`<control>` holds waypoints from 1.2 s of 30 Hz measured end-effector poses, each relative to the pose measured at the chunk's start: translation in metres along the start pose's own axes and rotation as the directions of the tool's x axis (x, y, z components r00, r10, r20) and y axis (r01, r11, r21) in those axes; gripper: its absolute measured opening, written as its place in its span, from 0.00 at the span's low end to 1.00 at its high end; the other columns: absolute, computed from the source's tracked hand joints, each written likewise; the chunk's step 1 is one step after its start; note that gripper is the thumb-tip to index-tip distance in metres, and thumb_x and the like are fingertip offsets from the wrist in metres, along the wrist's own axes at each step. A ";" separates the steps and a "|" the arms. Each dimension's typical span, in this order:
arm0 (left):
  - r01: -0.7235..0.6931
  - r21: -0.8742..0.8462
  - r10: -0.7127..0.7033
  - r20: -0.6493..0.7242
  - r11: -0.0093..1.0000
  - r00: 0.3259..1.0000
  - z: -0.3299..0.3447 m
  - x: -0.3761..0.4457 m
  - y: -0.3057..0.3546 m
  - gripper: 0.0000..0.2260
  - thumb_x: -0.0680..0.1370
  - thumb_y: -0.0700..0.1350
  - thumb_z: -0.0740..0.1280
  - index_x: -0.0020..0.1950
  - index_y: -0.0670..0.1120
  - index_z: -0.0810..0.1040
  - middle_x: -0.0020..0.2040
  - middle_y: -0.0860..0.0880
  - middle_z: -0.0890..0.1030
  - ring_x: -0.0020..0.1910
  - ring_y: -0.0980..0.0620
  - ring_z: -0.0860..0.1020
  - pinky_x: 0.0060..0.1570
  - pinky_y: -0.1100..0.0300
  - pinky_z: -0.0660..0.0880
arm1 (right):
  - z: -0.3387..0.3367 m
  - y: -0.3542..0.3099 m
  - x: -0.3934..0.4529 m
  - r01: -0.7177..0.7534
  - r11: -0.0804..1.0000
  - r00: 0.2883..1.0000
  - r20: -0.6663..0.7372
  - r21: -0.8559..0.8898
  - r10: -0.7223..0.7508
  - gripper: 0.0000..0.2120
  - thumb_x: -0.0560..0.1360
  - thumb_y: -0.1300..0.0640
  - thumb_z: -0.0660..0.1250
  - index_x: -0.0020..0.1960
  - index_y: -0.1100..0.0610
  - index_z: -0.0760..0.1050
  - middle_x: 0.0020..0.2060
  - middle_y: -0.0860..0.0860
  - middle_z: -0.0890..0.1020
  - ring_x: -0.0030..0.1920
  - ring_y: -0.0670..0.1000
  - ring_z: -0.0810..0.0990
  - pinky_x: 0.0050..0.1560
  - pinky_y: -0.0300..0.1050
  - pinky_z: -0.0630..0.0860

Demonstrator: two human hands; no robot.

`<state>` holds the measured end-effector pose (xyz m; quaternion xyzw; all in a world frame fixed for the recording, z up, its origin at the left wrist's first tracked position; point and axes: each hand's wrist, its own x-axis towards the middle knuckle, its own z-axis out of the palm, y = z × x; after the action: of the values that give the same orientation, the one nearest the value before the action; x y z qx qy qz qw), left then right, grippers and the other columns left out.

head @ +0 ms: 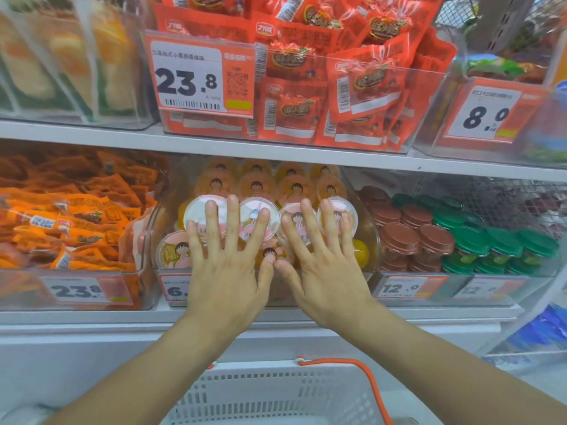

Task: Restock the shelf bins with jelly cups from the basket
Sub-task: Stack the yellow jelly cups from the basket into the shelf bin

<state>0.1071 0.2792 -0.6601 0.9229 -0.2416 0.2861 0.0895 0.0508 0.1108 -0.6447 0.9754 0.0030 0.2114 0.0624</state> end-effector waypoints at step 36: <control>-0.012 0.094 0.009 0.029 0.996 1.000 -0.003 -0.037 0.003 0.38 0.75 0.58 0.61 0.82 0.52 0.51 0.80 0.35 0.51 0.77 0.27 0.46 0.69 0.28 0.54 | 0.005 0.015 -0.043 -0.097 0.990 0.995 0.012 0.099 0.096 0.41 0.81 0.33 0.41 0.80 0.62 0.40 0.78 0.64 0.39 0.78 0.65 0.36 0.77 0.64 0.50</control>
<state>0.0777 0.2917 -0.6785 0.9288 -0.2340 0.2844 0.0410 0.0134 0.0937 -0.6654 0.9770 -0.0338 0.2104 0.0037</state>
